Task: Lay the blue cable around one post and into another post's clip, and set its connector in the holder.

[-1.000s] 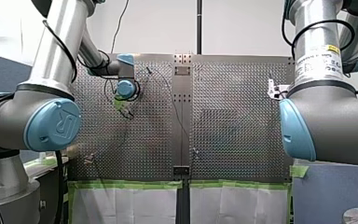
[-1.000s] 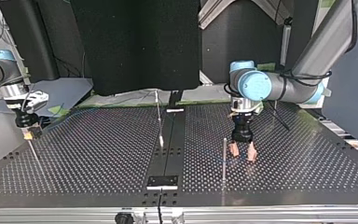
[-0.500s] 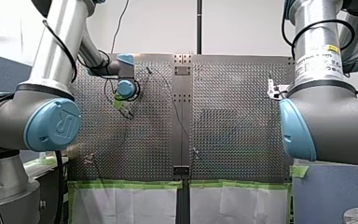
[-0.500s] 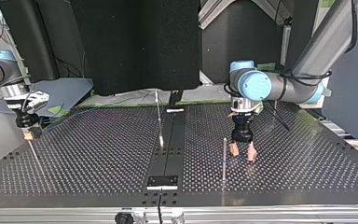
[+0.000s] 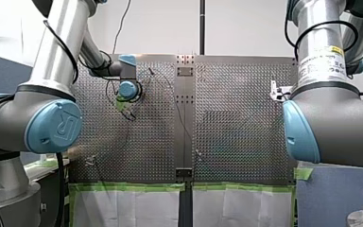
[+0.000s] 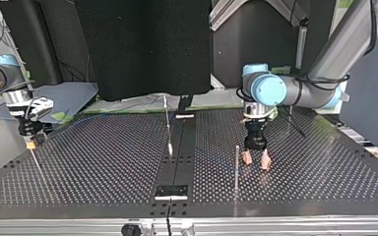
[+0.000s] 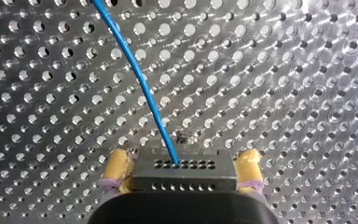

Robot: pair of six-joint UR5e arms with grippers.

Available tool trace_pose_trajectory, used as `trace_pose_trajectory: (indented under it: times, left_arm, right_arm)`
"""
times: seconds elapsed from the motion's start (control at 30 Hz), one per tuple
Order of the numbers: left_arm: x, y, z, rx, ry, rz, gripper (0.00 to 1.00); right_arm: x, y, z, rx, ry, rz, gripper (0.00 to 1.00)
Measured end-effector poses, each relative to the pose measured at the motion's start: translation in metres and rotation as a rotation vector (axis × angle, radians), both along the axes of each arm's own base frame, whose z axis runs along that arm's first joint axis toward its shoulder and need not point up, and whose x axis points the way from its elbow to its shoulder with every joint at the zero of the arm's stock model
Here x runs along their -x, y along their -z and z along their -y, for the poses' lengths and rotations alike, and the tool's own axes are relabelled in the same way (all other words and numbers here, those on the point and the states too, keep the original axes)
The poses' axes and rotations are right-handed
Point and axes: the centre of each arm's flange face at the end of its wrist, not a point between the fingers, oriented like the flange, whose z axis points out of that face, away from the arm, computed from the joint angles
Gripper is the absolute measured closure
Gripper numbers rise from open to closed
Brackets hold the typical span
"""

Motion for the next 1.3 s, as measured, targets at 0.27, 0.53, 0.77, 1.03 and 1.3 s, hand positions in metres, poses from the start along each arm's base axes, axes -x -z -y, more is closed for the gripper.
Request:
trace_pose_trajectory:
  times: [0.27,0.53,0.77,1.03,1.3]
  left_arm:
    - [0.0,0.0,0.0,0.0,0.003,0.001,0.0]
    - [-0.001,0.0,-0.001,0.005,0.004,0.001,0.0]
    - [0.0,0.001,-0.003,-0.006,0.0,-0.012,0.0]
    - [0.002,0.0,-0.004,-0.004,-0.004,-0.021,0.0]
    - [0.01,-0.006,-0.003,-0.027,-0.01,-0.051,0.0]
  right_arm:
    - [0.001,0.0,0.001,0.003,0.006,0.001,0.0]
    - [0.0,0.0,0.001,0.003,0.007,0.001,0.0]
    - [-0.002,0.0,0.0,0.002,0.005,0.001,0.0]
    - [-0.004,0.0,0.0,0.001,0.002,0.001,0.0]
    - [-0.004,0.0,0.0,0.0,0.005,0.001,0.0]
